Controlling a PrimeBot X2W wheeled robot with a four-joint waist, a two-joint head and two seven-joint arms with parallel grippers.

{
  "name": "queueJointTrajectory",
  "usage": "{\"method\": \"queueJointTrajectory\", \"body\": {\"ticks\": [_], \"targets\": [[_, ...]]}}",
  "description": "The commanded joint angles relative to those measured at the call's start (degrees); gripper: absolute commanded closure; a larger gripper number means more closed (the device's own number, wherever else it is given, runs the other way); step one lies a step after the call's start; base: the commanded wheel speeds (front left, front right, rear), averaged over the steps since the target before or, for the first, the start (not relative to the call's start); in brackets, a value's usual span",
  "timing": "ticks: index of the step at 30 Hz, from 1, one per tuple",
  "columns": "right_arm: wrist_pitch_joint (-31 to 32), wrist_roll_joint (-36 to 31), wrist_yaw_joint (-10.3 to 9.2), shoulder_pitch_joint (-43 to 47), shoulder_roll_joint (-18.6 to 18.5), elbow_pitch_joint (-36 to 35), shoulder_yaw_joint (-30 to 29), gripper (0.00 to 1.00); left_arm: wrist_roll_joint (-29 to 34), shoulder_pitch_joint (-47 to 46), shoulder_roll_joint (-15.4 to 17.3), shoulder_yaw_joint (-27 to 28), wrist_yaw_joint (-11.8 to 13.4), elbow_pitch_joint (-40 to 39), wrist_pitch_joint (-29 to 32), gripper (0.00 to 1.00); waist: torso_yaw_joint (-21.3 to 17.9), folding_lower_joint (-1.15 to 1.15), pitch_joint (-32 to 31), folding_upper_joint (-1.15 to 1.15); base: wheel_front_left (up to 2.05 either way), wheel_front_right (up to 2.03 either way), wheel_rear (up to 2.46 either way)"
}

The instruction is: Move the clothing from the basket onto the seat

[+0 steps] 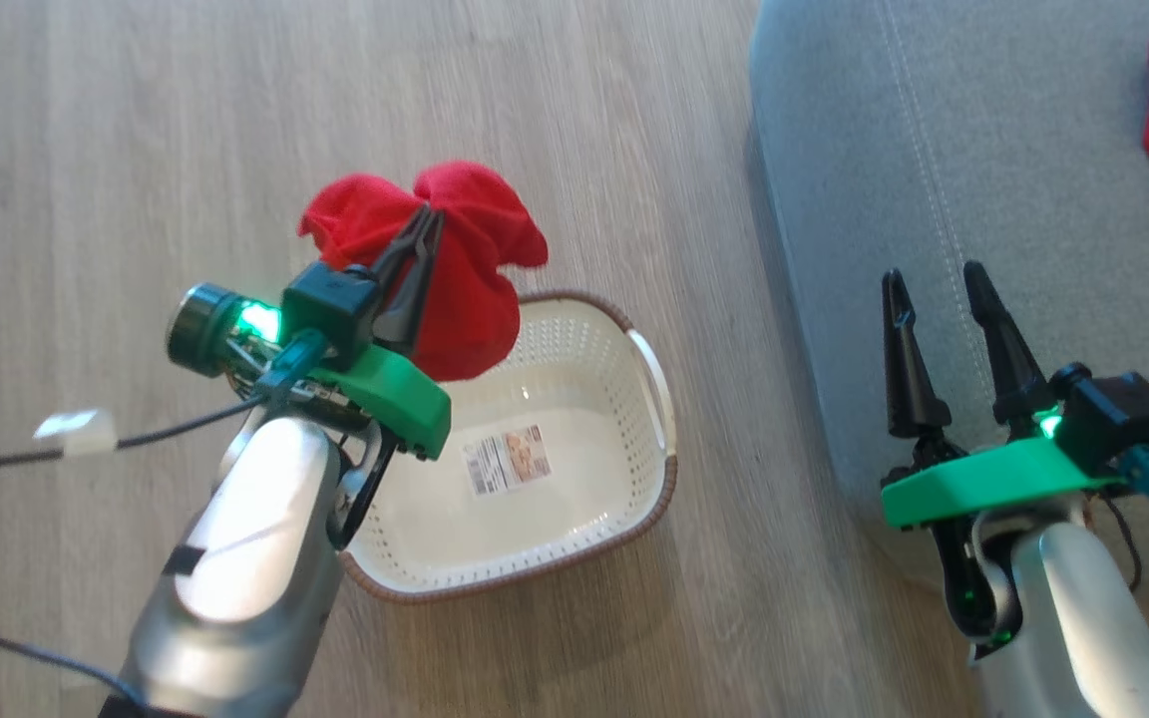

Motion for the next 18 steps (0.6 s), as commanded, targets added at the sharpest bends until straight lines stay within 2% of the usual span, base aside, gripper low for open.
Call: {"method": "queueJointTrajectory", "body": {"ticks": [1, 7, 18], "targets": [[-0.38, -0.44, -0.01, 0.26, -0.2, -1.55, 1.32, 0.0, 0.49, -0.09, 0.51, 2.89, -0.01, -4.44, -0.73, 1.0, 0.94, 0.0, -2.07, 0.0, 0.0, 0.0, 0.0], [-0.38, -0.76, -0.01, 1.57, -0.23, -1.11, 1.98, 0.0, 1.4, 3.73, -0.69, 8.05, -0.93, -16.55, -0.73, 1.0, 1.32, 0.0, -5.44, 0.0, 0.0, 0.0, 0.0], [-0.38, -0.13, -0.01, 3.56, -1.41, -1.17, 3.5, 0.0, 1.27, 7.35, -2.08, 13.94, -2.4, -32.7, -0.73, 1.0, 1.35, 0.0, -9.99, 0.0, 0.0, 0.0, 0.0]]}}
